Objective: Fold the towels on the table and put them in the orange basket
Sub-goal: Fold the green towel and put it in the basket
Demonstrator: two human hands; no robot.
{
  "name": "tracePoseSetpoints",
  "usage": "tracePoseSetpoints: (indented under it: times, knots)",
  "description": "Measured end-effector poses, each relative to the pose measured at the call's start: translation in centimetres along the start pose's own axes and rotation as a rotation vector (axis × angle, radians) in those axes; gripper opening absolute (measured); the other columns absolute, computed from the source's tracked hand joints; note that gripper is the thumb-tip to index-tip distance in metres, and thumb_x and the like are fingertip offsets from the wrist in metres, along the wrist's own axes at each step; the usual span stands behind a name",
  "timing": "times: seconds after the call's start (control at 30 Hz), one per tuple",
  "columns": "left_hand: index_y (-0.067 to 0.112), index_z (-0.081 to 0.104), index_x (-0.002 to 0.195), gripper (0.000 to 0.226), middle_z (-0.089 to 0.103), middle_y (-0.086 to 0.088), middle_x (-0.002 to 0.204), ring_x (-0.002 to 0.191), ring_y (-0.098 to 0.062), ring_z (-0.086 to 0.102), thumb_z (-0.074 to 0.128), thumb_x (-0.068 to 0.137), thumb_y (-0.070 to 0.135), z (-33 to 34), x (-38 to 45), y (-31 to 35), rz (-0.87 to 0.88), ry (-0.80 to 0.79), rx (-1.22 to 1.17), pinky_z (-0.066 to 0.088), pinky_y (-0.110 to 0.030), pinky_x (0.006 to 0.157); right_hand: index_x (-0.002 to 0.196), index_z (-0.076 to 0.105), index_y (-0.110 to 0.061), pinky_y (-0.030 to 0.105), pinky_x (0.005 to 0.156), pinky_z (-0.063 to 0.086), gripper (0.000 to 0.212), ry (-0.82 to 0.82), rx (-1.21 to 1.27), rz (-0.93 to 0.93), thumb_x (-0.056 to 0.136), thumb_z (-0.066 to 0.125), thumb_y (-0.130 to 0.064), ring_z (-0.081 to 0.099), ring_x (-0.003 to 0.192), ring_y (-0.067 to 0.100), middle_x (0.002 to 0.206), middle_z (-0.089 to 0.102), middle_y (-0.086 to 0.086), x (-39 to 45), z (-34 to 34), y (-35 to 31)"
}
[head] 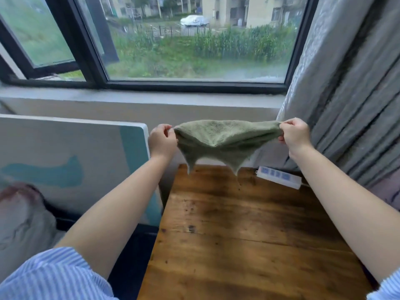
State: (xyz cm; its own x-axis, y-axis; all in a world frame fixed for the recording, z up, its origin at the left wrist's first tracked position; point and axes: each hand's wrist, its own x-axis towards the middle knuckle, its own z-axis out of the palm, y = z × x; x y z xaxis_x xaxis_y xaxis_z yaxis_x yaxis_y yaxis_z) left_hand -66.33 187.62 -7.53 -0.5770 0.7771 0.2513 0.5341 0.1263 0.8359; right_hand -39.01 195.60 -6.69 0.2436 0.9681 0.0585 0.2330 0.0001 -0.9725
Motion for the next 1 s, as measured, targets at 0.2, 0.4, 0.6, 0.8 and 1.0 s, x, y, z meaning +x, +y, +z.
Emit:
tracePoseSetpoints:
  times: [0.2, 0.4, 0.6, 0.8, 1.0]
  knots:
    - [0.008, 0.064, 0.085, 0.021, 0.059, -0.015, 0.080, 0.082, -0.031, 0.059, 0.044, 0.090, 0.013, 1.3, -5.6, -8.5, -0.175, -0.428, 0.437, 0.046, -0.032, 0.075, 0.063, 0.051, -0.008, 0.023, 0.048, 0.044, 0.025, -0.334, -0.745, 0.145, 0.086, 0.053, -0.016, 0.054, 0.065, 0.032, 0.072, 0.055, 0.018, -3.6, -2.0, 10.6]
    - [0.000, 0.059, 0.117, 0.029, 0.057, -0.009, 0.100, 0.081, -0.020, 0.049, 0.043, 0.093, 0.005, 3.7, -13.7, -15.7, -0.300, -1.153, 0.769, 0.044, -0.025, 0.062, 0.107, 0.054, -0.002, 0.028, 0.072, 0.044, 0.026, -0.751, -1.284, 0.277, 0.083, 0.047, -0.005, 0.059, 0.103, 0.031, 0.113, 0.061, 0.018, -11.8, -3.3, 21.2]
    - [0.008, 0.055, 0.085, 0.016, 0.041, -0.001, 0.070, 0.066, -0.017, 0.040, 0.040, 0.090, 0.005, 4.6, -20.2, -20.6, -0.282, -1.414, 1.034, 0.032, -0.023, 0.055, 0.127, 0.043, -0.019, 0.029, 0.064, 0.046, 0.047, -1.017, -1.490, 0.279, 0.084, 0.039, -0.002, 0.058, 0.094, 0.024, 0.116, 0.057, 0.008, -18.5, -4.8, 27.0]
    - [0.011, 0.049, 0.071, 0.024, 0.042, -0.002, 0.062, 0.050, -0.015, 0.033, 0.042, 0.093, 0.017, 4.3, -23.5, -22.5, -0.443, -1.833, 1.130, 0.027, -0.024, 0.048, 0.112, 0.059, 0.005, 0.020, 0.040, 0.043, 0.031, -1.388, -1.484, 0.639, 0.086, 0.043, -0.002, 0.053, 0.045, 0.014, 0.079, 0.061, 0.014, -20.2, -5.3, 27.5]
    - [0.002, 0.045, 0.130, 0.037, 0.054, -0.014, 0.115, 0.096, -0.026, 0.056, 0.043, 0.096, 0.016, 5.3, -23.1, -21.7, -0.534, -1.864, 1.075, 0.049, -0.031, 0.074, 0.123, 0.050, 0.004, 0.034, 0.080, 0.051, 0.036, -1.440, -1.442, 0.756, 0.093, 0.046, -0.016, 0.063, 0.100, 0.034, 0.112, 0.063, 0.021, -17.8, -4.3, 26.5]
